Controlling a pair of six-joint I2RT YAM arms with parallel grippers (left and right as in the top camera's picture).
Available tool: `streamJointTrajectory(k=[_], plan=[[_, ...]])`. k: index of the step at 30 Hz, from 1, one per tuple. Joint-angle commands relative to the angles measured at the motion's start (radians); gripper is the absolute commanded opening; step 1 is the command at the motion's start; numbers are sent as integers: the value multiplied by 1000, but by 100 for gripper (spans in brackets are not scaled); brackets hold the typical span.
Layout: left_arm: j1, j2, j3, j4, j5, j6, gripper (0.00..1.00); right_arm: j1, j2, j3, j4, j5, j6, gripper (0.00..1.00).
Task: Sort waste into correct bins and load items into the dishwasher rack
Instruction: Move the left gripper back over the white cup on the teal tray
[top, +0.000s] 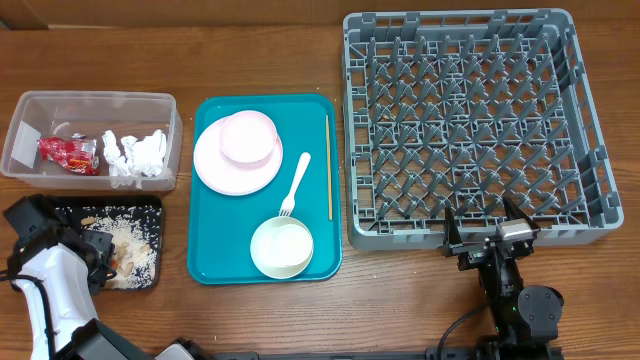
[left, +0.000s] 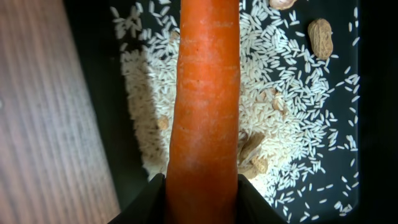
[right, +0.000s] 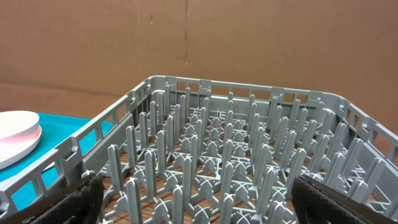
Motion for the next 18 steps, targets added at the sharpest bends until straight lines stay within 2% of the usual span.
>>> streamJointTrajectory(k=[1, 4, 5, 6, 7, 10, 15, 18], plan=[[5, -7, -27, 41, 53, -11, 16, -5, -11, -11, 4, -6, 0, 100], [6, -7, -27, 59, 90, -22, 18, -5, -11, -11, 4, -5, 0, 100], [5, -7, -27, 70, 111, -23, 29, -5, -11, -11, 4, -5, 0, 100], [5, -7, -27, 76, 117, -22, 49, -5, -11, -11, 4, -6, 0, 100], [5, -7, -24, 76, 117, -21, 59, -5, -11, -11, 4, -6, 0, 100], [6, -7, -18, 75, 108, -11, 80, -5, -11, -11, 4, -5, 0, 100], [5, -8, 19, 61, 117, 29, 83, -5, -11, -11, 4, -5, 0, 100], [5, -14, 82, 3, 177, 67, 82, -5, -11, -11, 4, -5, 0, 100]])
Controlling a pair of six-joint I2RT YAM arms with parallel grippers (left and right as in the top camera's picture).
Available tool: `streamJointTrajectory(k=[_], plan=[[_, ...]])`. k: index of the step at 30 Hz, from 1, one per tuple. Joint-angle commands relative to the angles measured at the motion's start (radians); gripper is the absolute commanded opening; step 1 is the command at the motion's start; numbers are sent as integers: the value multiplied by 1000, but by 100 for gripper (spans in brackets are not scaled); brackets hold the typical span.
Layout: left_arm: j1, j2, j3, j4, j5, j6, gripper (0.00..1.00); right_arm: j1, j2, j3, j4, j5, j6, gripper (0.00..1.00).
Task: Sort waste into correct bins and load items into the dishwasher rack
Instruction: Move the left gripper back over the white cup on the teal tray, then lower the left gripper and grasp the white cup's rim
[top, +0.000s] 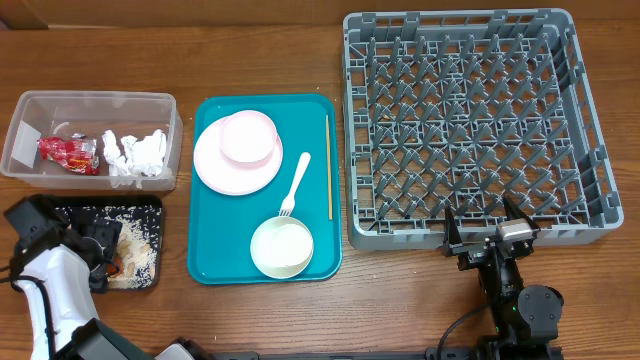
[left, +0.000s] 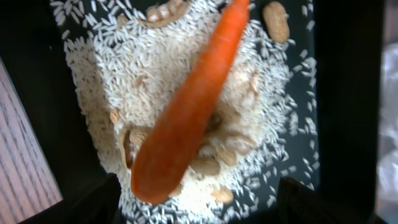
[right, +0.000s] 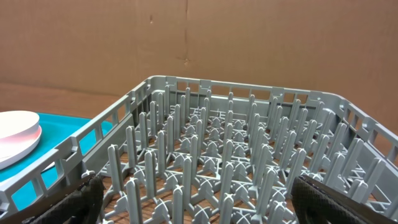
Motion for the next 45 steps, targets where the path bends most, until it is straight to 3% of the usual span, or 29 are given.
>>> streamJointTrajectory(k=[1, 5, 8, 10, 12, 21, 26, 32, 42, 45], plan=[[5, -14, 115, -61, 102, 71, 81, -5, -11, -11, 4, -6, 0, 100], [-14, -23, 259, -188, 226, 157, 65, -5, -11, -11, 4, -6, 0, 100], [-40, -40, 336, -252, 321, 226, 64, -5, -11, -11, 4, -6, 0, 100], [-69, -59, 370, -290, 417, 306, 57, -5, -11, -11, 4, -6, 0, 100], [-112, -78, 390, -331, 455, 336, 56, -5, -11, -11, 4, -6, 0, 100], [-499, -101, 393, -431, 343, 341, 52, -5, -11, -11, 4, -6, 0, 100], [-808, -92, 393, -424, 170, 222, 53, -5, -11, -11, 4, -6, 0, 100], [-1064, -48, 393, -391, 42, 105, 58, -5, -11, -11, 4, -6, 0, 100], [-1199, 108, 393, -331, 51, 81, 61, -5, -11, -11, 4, -6, 0, 100], [-1199, 152, 393, -333, 95, 82, 53, -5, -11, -11, 4, -6, 0, 100]])
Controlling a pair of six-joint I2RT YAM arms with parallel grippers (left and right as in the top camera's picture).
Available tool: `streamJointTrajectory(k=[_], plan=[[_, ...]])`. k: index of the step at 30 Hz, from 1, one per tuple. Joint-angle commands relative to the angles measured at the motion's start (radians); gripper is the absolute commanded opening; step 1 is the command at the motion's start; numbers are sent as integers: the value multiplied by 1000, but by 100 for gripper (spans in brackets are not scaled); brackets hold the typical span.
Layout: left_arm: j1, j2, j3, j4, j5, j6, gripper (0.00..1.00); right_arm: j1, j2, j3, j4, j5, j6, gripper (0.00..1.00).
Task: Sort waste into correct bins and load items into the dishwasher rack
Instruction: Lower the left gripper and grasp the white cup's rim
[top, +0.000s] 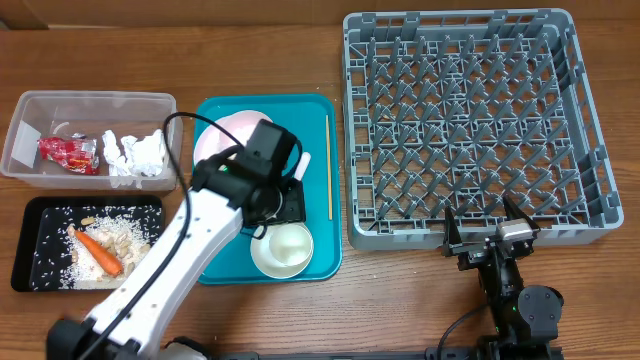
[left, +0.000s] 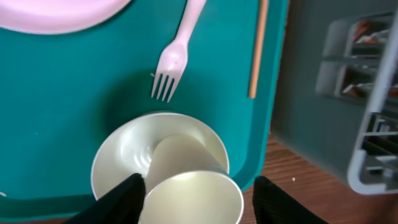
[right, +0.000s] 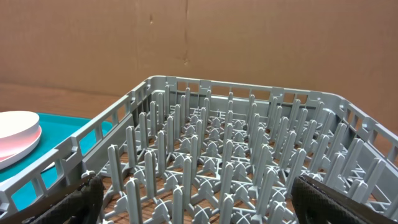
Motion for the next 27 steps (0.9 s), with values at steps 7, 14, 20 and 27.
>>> streamJointTrajectory(k=[7, 14, 20, 27], plan=[[-6, 43, 17, -4, 36, -24, 43, -5, -11, -11, 4, -6, 0, 100], [-6, 9, 17, -65, 6, 0, 39, -5, -11, -11, 4, -6, 0, 100], [0, -11, 17, -105, 7, 27, 41, -5, -11, -11, 4, -6, 0, 100], [0, -10, 17, -137, 6, 30, 54, -5, -11, -11, 4, -6, 0, 100]])
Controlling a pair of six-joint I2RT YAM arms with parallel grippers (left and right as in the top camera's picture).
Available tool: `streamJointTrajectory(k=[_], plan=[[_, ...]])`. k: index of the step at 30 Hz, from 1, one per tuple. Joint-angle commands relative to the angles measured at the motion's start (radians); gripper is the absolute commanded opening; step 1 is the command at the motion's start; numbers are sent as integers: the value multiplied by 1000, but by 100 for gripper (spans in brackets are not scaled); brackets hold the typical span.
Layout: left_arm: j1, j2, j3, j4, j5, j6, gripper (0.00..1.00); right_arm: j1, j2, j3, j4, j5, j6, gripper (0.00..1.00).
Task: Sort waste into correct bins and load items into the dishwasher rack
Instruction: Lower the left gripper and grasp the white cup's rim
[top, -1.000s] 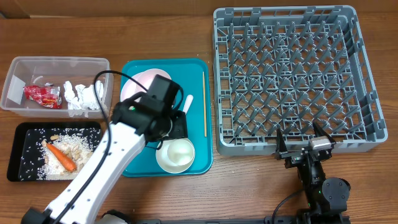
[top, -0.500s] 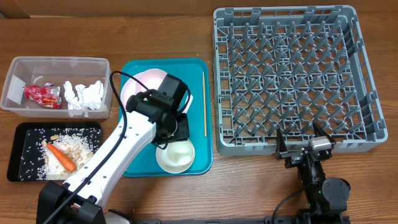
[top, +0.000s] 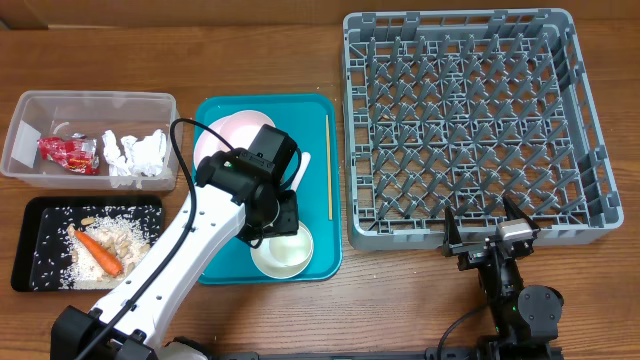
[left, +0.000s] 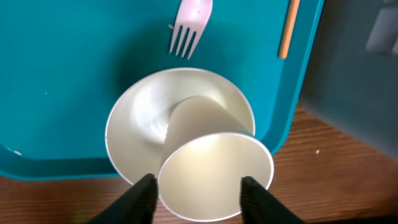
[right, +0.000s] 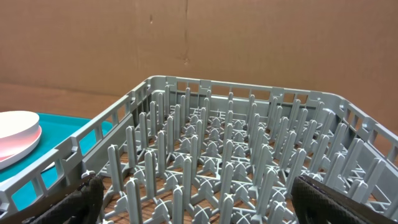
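Observation:
A cream paper cup (left: 214, 168) lies tilted in a white bowl (left: 140, 118) at the front of the teal tray (top: 215, 265), mouth towards the left wrist camera. My left gripper (left: 198, 186) is open just over the cup's rim, with one finger (left: 144, 190) at each side of it. In the overhead view the left gripper (top: 278, 222) covers part of the bowl (top: 290, 255). A pink fork (left: 189, 22), a wooden chopstick (left: 289, 28) and stacked pink plates (top: 225, 135) share the tray. My right gripper (right: 199, 193) hangs open at the grey rack's (top: 470, 120) near edge.
A clear bin (top: 90, 135) at the back left holds a red wrapper and crumpled paper. In front of it a black tray (top: 40, 255) holds rice, peanuts and a carrot (top: 97, 252). The rack fills the right half of the table.
My left gripper has come closer to the cup in the bowl and its fingers stand nearer together. The right arm has not moved.
My left gripper held a carrot over the black tray of rice. Then it was open and the carrot lay on the rice. Later the arm was across the teal tray, open above the cup in the bowl, and now it is closer to the cup.

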Motion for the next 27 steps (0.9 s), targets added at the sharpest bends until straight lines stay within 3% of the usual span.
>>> streamJointTrajectory(k=[1, 3, 9, 17, 27], plan=[[0, -17, 17, -15, -14, 14, 57, -5, -11, -11, 5, -6, 0, 100], [0, -17, 17, -22, -14, 14, 57, -5, -11, -11, 5, -6, 0, 100], [0, -17, 17, -27, -10, 14, 34, -5, -11, -11, 5, -6, 0, 100], [0, -17, -8, -58, -15, 14, 31, -5, -11, -11, 5, -6, 0, 100], [0, -17, -103, 22, -12, -16, 31, -5, -11, -11, 5, -6, 0, 100]])
